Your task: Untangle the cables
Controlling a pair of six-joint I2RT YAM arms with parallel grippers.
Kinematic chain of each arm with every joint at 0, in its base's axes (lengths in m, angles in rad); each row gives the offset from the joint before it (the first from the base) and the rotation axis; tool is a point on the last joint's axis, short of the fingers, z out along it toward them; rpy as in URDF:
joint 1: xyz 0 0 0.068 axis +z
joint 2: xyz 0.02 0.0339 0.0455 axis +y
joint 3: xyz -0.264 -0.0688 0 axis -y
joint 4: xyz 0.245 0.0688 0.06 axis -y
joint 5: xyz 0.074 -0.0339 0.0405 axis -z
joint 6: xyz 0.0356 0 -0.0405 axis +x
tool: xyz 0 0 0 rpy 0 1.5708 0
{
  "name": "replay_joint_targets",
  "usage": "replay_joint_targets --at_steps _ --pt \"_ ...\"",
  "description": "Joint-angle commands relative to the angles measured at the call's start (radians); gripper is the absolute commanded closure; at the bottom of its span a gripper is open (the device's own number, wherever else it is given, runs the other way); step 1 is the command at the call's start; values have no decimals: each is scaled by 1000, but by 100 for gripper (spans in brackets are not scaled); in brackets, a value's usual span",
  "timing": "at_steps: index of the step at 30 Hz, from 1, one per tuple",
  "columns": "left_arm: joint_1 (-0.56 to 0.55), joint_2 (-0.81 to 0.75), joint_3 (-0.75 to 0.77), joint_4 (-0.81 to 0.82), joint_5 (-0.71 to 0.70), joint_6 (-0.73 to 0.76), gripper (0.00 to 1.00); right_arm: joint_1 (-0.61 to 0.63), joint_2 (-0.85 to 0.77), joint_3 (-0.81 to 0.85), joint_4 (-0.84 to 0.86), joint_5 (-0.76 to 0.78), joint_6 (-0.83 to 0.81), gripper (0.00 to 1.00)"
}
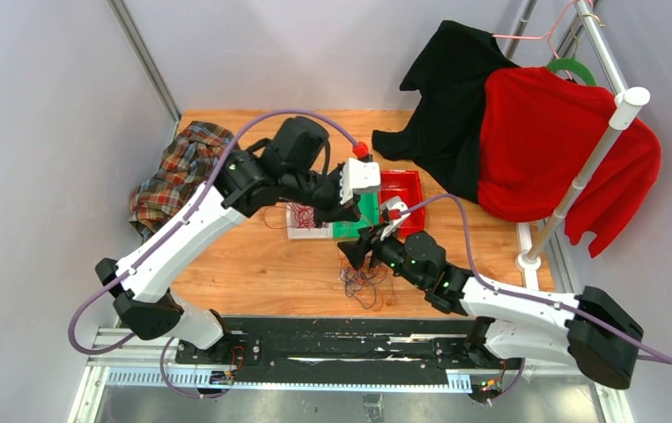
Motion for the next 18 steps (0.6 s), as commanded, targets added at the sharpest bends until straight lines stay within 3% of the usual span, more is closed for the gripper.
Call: replay_joint_targets --at_steps 1,9,16,18 --pt "-9 -32 137 -38 46 -53 99 -9 109 9 163 -4 28 38" --pt "-9 -26 409 -36 -42 -69 100 5 276 -119 297 25 133 48" --pt "-9 47 700 -31 -182 -23 100 62 248 -255 289 149 174 51" --pt "-9 58 750 -21 -212 -7 100 77 228 -279 260 183 191 57"
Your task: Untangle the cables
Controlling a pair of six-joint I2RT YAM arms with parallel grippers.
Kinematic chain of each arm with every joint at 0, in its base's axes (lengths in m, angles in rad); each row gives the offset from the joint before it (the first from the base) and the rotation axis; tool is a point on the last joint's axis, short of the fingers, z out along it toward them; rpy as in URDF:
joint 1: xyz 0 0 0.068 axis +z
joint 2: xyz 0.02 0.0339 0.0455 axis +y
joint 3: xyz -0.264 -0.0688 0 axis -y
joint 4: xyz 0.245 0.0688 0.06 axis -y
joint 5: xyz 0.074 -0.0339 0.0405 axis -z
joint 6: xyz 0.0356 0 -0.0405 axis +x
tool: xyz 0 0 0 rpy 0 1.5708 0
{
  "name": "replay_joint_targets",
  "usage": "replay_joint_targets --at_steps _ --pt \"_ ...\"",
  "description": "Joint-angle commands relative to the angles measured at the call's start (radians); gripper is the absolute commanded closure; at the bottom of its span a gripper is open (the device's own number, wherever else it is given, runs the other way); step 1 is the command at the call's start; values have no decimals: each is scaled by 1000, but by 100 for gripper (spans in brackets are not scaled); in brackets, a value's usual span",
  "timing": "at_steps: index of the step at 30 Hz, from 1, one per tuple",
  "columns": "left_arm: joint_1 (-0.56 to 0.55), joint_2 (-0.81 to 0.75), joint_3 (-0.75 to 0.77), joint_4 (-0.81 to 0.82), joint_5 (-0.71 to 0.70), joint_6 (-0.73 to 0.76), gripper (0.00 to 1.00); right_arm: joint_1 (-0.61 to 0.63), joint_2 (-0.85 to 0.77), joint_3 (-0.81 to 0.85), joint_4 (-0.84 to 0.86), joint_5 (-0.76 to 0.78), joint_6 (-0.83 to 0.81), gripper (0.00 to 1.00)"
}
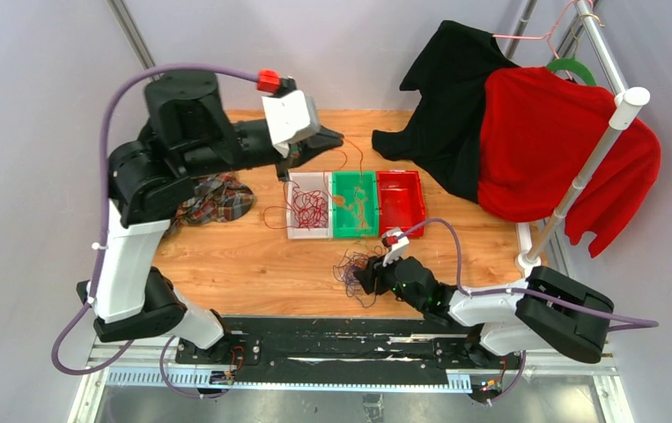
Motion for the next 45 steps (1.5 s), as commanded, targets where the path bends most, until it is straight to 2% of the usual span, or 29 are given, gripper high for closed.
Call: replay_joint_targets --at_steps 1,2,6,7,11,15,22,26,29,31,35,38,40,42,43,45 --pt "-8 32 96 25 -106 39 100 42 -46 -54 2 119 60 59" --pt "-9 27 96 42 -116 46 100 50 -54 -64 -10 133 71 64" --pt "-8 10 87 125 -172 81 100 90 -86 -105 -58 205 119 96" --pt "-8 6 86 145 -188 89 100 101 -97 -120 -71 224 131 99" --pt "-8 2 77 201 -234 118 100 139 -177 -133 -184 321 178 99" --pt "-8 -1 55 306 -340 170 99 158 -277 -162 -286 382 222 99" --pt "-8 3 10 659 -591 360 99 181 -405 -180 -445 471 281 99" --pt "-7 36 14 847 -682 527 100 184 -423 -177 -505 495 319 99" --pt "-2 60 26 959 -697 614 99 192 -424 -178 -527 505 336 100" --pt "0 80 56 956 -691 627 100 197 -429 -176 -548 514 344 99" --pt "3 88 4 1064 -706 690 99 199 -445 -173 -613 535 378 99" --pt "27 133 72 1117 -706 697 99 201 -450 -177 -650 533 413 99" --pt "30 167 151 1018 -668 648 99 214 -452 -176 -649 534 409 99" --pt "29 138 117 982 -624 609 99 222 -459 -154 -651 535 357 99" --pt "28 112 63 992 -605 594 100 224 -467 -139 -656 538 329 96" --pt "28 73 -5 937 -552 539 99 227 -512 -105 -630 508 229 79"
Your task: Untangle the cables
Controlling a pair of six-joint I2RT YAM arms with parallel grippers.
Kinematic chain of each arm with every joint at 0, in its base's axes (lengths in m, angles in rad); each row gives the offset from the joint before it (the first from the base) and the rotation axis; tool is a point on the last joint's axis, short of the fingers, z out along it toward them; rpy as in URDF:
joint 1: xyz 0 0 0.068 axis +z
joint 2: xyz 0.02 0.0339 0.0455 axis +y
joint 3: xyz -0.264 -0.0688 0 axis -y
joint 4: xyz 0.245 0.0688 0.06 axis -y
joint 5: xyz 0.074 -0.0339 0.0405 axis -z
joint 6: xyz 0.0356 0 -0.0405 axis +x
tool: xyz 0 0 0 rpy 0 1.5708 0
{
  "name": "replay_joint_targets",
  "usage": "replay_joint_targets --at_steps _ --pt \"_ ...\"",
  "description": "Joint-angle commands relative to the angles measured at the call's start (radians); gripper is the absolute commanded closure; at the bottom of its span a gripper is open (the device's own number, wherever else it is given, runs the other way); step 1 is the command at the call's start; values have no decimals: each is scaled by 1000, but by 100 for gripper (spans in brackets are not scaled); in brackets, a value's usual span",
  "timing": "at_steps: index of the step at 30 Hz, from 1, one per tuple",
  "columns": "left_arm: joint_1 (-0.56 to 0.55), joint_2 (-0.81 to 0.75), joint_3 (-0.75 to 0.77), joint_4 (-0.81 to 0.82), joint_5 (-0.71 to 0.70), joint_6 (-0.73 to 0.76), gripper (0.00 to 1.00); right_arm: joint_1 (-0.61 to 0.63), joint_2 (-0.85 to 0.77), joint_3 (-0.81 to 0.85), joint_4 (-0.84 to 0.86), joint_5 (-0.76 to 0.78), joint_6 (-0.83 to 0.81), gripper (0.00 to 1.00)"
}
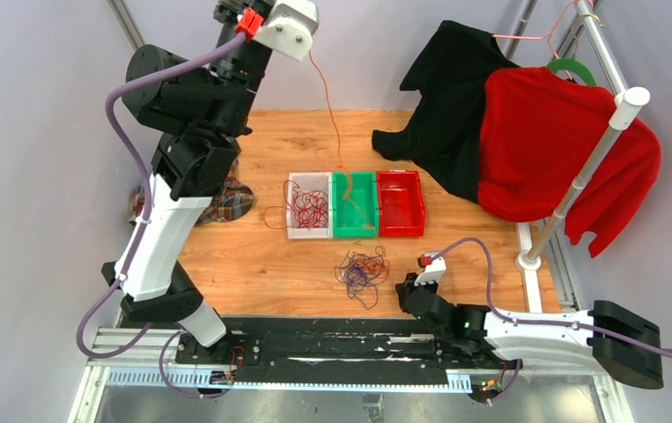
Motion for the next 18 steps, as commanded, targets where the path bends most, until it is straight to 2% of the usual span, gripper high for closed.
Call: replay_joint_targets --at_steps 1,5,9,14,18 --pt "1 -84 -79 -96 125 -127 99 23 -77 71 -18 -5 -161 71" --pt "-16 -137 -151 -219 229 -230 100 22 -183 155 6 -43 -317 36" --pt "-39 -154 -171 -291 262 -287 100 21 -204 251 51 -105 -452 30" --pt "-62 -181 -201 -330 278 -298 100 21 -179 343 69 -206 -534 29" --pt "-75 -186 -190 -349 286 -305 100 5 -131 405 129 -187 -623 26"
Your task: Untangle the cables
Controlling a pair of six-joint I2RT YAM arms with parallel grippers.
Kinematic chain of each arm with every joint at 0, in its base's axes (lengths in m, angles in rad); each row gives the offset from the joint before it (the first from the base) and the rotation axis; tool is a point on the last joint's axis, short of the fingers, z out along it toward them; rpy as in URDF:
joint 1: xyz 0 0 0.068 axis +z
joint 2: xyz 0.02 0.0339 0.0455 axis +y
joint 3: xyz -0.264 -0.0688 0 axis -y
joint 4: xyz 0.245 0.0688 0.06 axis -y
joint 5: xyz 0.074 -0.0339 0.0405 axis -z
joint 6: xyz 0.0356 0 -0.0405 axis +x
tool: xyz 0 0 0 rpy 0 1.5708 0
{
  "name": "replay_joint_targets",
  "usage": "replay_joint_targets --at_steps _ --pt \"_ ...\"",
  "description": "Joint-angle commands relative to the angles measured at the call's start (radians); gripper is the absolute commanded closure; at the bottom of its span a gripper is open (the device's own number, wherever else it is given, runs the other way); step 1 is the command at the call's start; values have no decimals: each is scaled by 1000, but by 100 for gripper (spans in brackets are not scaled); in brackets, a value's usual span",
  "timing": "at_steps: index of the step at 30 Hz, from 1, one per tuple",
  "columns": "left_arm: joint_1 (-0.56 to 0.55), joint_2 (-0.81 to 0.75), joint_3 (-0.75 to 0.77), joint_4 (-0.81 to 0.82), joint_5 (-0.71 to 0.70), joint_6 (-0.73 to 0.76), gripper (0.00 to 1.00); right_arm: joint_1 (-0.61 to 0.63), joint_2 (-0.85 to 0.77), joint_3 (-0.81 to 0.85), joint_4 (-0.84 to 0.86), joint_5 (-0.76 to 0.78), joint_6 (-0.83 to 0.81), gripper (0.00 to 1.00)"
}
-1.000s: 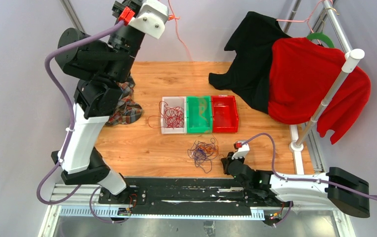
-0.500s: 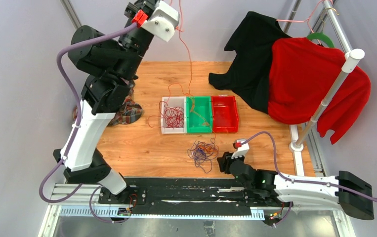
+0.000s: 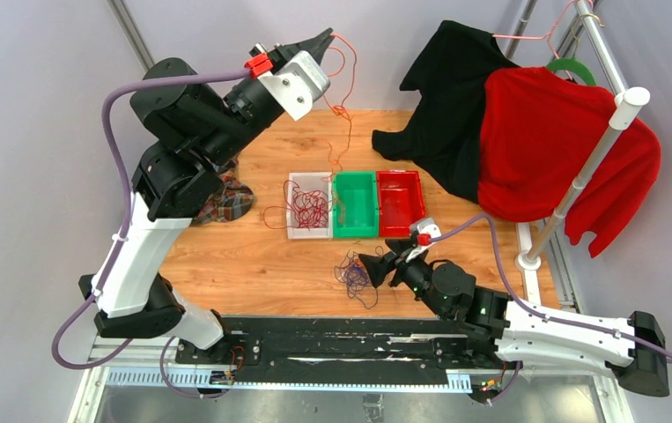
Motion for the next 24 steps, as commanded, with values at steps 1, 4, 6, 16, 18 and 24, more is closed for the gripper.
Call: replay_joint_targets --at_steps 1,4,6,16,18,24 --pt "-21 -29 9 -20 30 -31 100 -20 56 83 85 -31 -157 26" --pt "-26 -28 14 -23 29 -32 100 -86 132 152 119 -113 -194 24" --pt "-29 -28 17 -23 27 -32 100 -149 190 200 127 -194 -189 24" --pt "-55 -31 47 -35 19 -23 100 -266 422 246 277 -275 -213 32" --pt "-60 -31 58 -38 19 -18 100 -269 455 241 297 -268 -213 45" --pt "-68 -33 81 -21 -3 38 100 -269 416 154 322 -263 -141 94"
